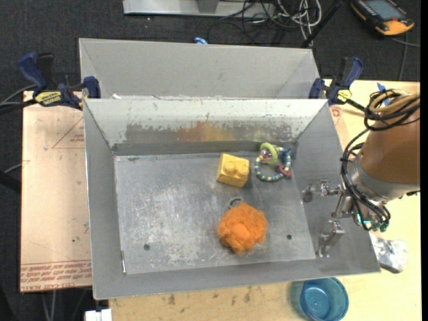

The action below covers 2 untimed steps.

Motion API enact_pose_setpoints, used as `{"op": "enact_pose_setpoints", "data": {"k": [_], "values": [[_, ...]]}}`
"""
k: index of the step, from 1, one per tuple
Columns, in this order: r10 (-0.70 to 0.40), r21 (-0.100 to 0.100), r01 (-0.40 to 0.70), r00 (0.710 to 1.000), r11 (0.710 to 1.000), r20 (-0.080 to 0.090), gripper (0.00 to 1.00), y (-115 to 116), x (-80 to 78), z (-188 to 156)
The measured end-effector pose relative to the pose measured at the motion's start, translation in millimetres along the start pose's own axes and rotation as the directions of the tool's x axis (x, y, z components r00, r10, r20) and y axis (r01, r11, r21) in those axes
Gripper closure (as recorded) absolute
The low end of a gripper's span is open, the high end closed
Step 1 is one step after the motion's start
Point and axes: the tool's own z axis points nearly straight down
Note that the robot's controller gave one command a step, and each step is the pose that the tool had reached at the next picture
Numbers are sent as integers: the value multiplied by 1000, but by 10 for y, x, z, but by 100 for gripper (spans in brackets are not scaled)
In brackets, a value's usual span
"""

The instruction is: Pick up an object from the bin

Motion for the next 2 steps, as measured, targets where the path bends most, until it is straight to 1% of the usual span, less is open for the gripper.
{"op": "enact_pose_setpoints", "data": {"k": [1,2], "values": [[-4,1,4,1000,1000,7,0,7,-19,-33],[-1,1,1,1000,1000,12,0,557,-9,825]]}}
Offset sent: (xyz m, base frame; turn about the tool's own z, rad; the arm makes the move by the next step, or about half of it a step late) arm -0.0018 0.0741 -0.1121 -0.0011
